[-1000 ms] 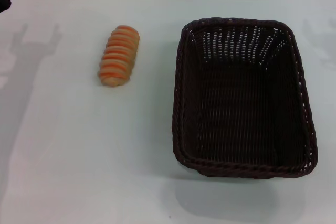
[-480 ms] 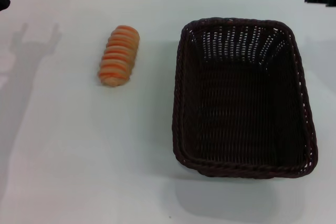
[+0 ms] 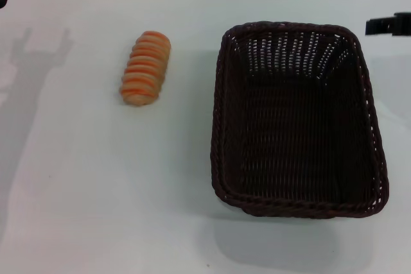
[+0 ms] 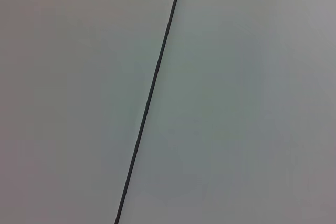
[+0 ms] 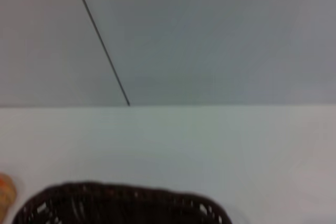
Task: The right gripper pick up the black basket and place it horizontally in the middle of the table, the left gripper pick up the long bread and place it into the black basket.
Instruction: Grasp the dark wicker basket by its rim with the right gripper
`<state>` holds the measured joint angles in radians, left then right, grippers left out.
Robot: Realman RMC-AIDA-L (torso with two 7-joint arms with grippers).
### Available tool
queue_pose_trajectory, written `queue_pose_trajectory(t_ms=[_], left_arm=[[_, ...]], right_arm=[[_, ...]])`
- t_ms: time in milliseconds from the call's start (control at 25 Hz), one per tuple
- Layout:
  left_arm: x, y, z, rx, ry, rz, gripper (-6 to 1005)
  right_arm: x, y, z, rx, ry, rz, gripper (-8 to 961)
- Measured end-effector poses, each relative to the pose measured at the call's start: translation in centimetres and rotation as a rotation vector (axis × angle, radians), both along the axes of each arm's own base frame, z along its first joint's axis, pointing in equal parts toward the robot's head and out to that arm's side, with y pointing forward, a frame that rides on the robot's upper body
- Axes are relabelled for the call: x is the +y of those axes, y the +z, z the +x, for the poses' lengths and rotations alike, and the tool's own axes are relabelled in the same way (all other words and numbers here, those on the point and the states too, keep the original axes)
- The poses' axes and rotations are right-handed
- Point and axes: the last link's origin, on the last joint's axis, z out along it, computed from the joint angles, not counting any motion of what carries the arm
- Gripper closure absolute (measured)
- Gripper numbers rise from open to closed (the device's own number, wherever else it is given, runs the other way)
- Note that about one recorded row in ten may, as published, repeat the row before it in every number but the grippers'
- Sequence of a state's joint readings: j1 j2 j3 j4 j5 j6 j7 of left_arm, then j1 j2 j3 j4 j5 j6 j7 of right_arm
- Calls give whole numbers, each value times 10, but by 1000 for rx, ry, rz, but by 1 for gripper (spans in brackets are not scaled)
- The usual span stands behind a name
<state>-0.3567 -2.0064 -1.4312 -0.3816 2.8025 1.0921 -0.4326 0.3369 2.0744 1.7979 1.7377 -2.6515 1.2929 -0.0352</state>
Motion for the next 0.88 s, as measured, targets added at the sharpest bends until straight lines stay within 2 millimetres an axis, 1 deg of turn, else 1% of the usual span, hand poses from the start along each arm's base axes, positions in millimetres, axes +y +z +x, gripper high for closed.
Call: queue_pose_trajectory(t_ms=[40, 200, 400, 600, 760, 880], left_arm=[[0, 0, 0, 0, -1, 1, 138], [0, 1, 0, -1, 0, 4, 138], [-1, 4, -2, -6, 3, 19, 138], [-1, 6, -2, -7, 3, 26, 139], [-1, 7, -2, -6, 1, 28, 139], [-1, 7, -2, -5, -1, 29, 139]], right_arm=[[0, 0, 0, 0, 0, 0, 341], [2, -13, 10, 5, -46, -46, 348], [4, -22, 18, 17, -72, -71, 358], [5, -32, 18, 34, -67, -95, 367], [5, -35, 18, 39, -69, -102, 375], [6, -40, 22, 49, -78, -111, 381]])
